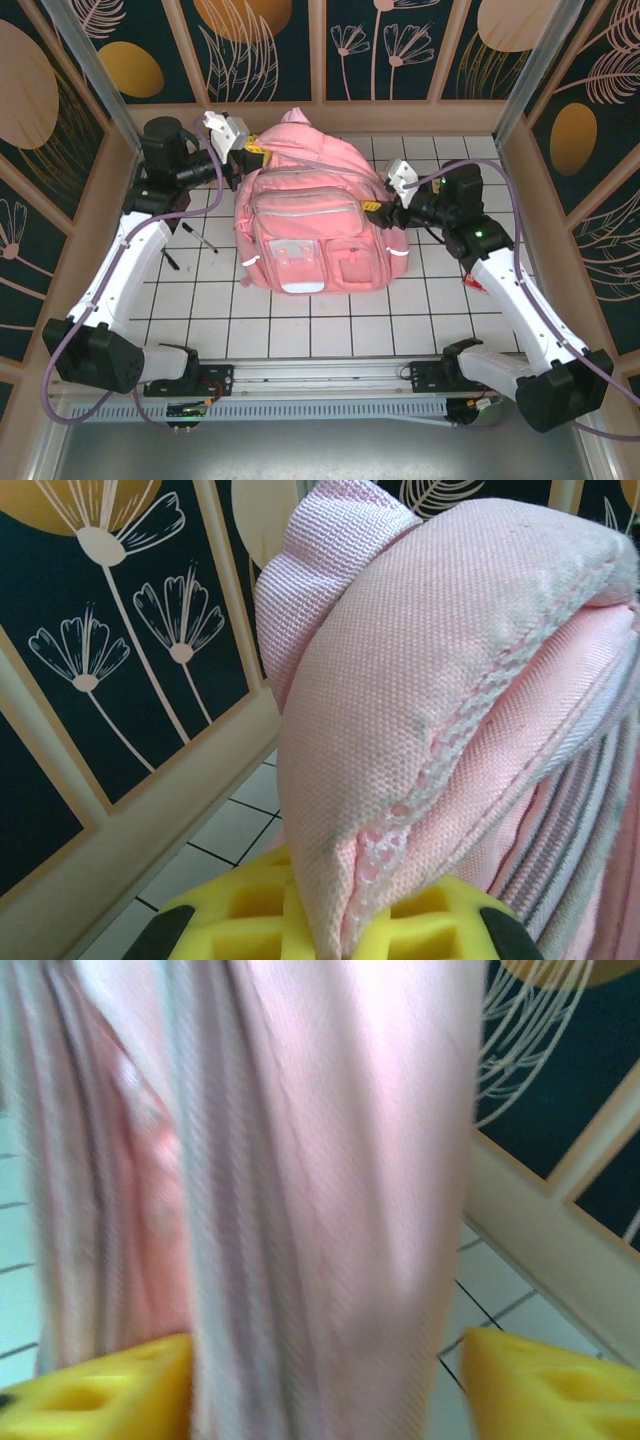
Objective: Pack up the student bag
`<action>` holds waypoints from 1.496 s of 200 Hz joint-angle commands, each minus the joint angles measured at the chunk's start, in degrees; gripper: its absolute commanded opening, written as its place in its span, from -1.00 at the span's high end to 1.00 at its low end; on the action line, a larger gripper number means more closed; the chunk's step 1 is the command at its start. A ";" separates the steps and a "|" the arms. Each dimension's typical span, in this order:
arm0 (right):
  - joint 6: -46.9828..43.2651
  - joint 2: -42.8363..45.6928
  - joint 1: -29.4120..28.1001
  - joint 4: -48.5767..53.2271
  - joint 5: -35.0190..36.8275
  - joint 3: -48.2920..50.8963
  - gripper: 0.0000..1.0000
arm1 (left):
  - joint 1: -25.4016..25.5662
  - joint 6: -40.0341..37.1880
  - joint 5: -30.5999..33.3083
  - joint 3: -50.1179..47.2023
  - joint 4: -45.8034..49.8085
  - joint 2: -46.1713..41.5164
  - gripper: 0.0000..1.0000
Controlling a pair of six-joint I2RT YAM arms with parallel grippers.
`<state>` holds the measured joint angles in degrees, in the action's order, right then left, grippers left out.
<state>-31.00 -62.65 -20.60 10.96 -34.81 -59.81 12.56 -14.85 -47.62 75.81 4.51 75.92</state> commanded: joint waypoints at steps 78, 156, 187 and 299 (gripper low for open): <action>-1.36 -2.28 11.51 -10.03 -24.77 -4.49 1.00 | 0.84 -2.14 -0.32 -6.53 -6.85 -8.26 -0.56; -12.68 -8.21 14.92 -12.01 -40.25 -6.76 1.00 | 0.81 1.27 1.76 -8.71 5.81 -10.63 -0.98; -7.49 -11.47 12.61 -25.80 -30.86 -3.94 1.00 | 0.88 6.14 -12.28 -15.11 0.68 -10.63 -0.69; 59.50 -20.98 0.93 -14.66 29.21 -15.06 -0.44 | 2.64 41.35 21.76 -27.56 -29.65 -19.18 1.00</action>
<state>6.22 -89.27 -19.84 -14.87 -12.51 -74.41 14.66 13.37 -43.11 47.97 -14.85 57.45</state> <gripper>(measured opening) 0.746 0.114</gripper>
